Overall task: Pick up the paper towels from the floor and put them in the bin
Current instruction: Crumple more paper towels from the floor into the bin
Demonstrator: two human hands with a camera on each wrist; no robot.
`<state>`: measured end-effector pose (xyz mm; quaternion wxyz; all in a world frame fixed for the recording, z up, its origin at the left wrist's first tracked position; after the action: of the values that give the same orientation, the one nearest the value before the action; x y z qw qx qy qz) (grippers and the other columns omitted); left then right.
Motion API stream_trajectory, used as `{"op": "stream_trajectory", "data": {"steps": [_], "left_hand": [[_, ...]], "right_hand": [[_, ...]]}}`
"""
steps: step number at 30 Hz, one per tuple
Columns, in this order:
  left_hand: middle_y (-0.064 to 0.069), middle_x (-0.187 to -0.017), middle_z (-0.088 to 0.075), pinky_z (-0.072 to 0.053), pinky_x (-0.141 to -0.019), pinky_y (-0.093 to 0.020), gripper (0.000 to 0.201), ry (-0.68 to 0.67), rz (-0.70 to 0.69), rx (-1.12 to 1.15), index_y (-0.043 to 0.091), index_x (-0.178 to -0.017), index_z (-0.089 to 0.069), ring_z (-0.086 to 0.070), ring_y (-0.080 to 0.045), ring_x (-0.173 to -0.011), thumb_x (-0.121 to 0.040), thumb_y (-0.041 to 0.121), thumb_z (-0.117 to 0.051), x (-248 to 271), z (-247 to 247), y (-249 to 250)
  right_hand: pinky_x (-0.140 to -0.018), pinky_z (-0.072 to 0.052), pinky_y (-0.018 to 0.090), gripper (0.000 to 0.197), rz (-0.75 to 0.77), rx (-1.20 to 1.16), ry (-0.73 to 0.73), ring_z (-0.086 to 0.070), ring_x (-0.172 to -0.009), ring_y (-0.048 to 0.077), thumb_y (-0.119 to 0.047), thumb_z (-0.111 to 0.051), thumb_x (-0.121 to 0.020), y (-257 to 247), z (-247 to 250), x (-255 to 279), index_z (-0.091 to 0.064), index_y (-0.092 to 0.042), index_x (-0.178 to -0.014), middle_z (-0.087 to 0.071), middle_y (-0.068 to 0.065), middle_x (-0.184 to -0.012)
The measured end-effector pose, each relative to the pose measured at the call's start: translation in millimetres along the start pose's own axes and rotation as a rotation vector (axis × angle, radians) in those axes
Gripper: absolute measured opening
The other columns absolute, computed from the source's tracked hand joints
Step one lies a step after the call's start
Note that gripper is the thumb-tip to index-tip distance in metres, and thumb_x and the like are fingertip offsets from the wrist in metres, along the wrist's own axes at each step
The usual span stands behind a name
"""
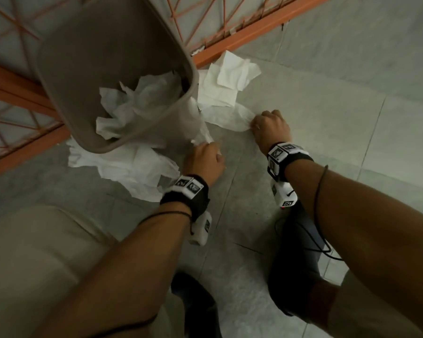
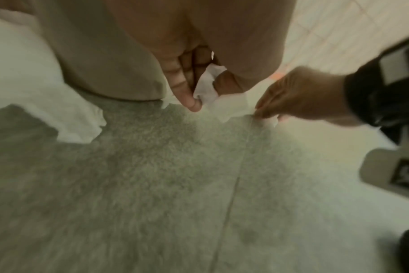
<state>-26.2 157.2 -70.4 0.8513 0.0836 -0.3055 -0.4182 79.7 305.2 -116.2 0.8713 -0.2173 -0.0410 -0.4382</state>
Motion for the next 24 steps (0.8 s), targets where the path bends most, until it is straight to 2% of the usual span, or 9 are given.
{"op": "stream_trajectory", "data": {"steps": [5,10,13,15,17,19,21,22,24], "left_hand": [[-0.008,-0.074,-0.056,-0.037,-0.067,-0.029,0.030,0.093,0.155,0.272,0.015,-0.060,-0.044,-0.051,-0.024,-0.072,-0.088,0.022,-0.053,45.7,16.6,2.3],[-0.005,-0.058,-0.050,-0.032,-0.055,-0.028,0.040,0.144,0.114,0.386,0.011,-0.057,-0.044,-0.043,-0.016,-0.055,-0.087,0.027,-0.066,70.8,51.9,13.0],[-0.012,-0.083,-0.065,-0.046,-0.065,-0.028,0.008,0.083,0.090,0.475,0.001,-0.078,-0.061,-0.058,-0.020,-0.075,-0.081,0.005,-0.067,87.8,80.0,16.7],[-0.009,-0.100,-0.070,-0.058,-0.081,-0.033,0.013,0.086,0.089,0.645,0.002,-0.093,-0.061,-0.068,-0.020,-0.091,-0.082,-0.004,-0.060,104.0,105.5,16.1],[-0.009,-0.095,-0.070,-0.061,-0.070,-0.030,0.016,0.097,0.044,0.796,0.010,-0.089,-0.053,-0.071,-0.014,-0.084,-0.090,-0.004,-0.045,119.7,135.0,16.1],[-0.007,-0.081,-0.065,-0.053,-0.060,-0.019,0.015,0.153,-0.014,0.797,0.015,-0.088,-0.050,-0.063,-0.004,-0.067,-0.092,0.003,-0.042,131.3,169.3,14.9],[0.000,-0.074,-0.058,-0.047,-0.062,-0.024,0.004,0.232,-0.068,0.727,0.016,-0.090,-0.051,-0.055,-0.007,-0.065,-0.091,0.020,-0.052,139.2,200.8,10.4],[0.003,-0.074,-0.056,-0.046,-0.062,-0.026,0.013,0.264,-0.091,0.695,0.017,-0.091,-0.051,-0.054,-0.009,-0.066,-0.089,0.027,-0.060,141.2,214.0,7.3],[0.007,-0.074,-0.055,-0.044,-0.057,-0.024,0.017,0.323,-0.132,0.630,0.019,-0.089,-0.052,-0.052,-0.007,-0.065,-0.084,0.022,-0.068,141.6,237.6,2.3]], "right_hand": [[-0.069,-0.048,0.042,0.018,-0.196,-0.403,0.041,-0.059,-0.080,0.036,-0.019,-0.058,-0.083,-6.9,9.3,24.6,-0.058,-0.003,-0.090,-0.066,0.020,-0.090],[-0.053,-0.046,0.028,0.008,-0.411,-0.758,0.138,-0.056,-0.061,0.019,-0.010,-0.050,-0.083,-22.7,28.4,50.1,-0.055,-0.016,-0.084,-0.061,0.004,-0.072],[-0.057,-0.052,0.030,0.030,-0.518,-0.935,0.087,-0.063,-0.064,0.022,-0.005,-0.041,-0.081,-28.6,35.5,58.7,-0.064,-0.025,-0.078,-0.068,0.007,-0.078],[-0.054,-0.047,0.027,0.025,-0.595,-1.070,0.030,-0.058,-0.064,0.020,-0.012,-0.046,-0.081,-34.7,46.8,66.1,-0.067,-0.022,-0.072,-0.065,0.004,-0.076],[-0.056,-0.041,0.029,0.015,-0.678,-1.214,0.017,-0.052,-0.062,0.023,-0.025,-0.050,-0.074,-44.7,64.9,74.9,-0.061,-0.017,-0.068,-0.058,0.003,-0.069],[-0.058,-0.038,0.032,0.018,-0.646,-1.263,0.037,-0.048,-0.063,0.025,-0.030,-0.054,-0.073,-61.2,91.1,78.8,-0.055,-0.012,-0.069,-0.052,0.004,-0.068],[-0.056,-0.045,0.034,0.011,-0.536,-1.283,0.044,-0.049,-0.067,0.026,-0.018,-0.053,-0.081,-84.4,118.7,78.9,-0.050,-0.010,-0.074,-0.048,0.008,-0.074],[-0.056,-0.052,0.036,0.010,-0.473,-1.301,0.037,-0.051,-0.070,0.026,-0.011,-0.049,-0.085,-97.4,133.0,79.5,-0.047,-0.011,-0.075,-0.047,0.010,-0.078],[-0.061,-0.060,0.044,0.019,-0.341,-1.349,0.023,-0.054,-0.077,0.025,-0.002,-0.041,-0.091,-122.2,160.8,81.3,-0.041,-0.013,-0.076,-0.048,0.010,-0.089]]}}
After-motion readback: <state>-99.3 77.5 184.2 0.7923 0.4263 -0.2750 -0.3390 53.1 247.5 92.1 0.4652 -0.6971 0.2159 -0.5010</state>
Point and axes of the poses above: each hand's wrist, its own x-axis away from the middle knuckle, its own z-axis out of the back of the hand, y = z × x, the point moved 6 cm from there along -x, towards the middle knuckle
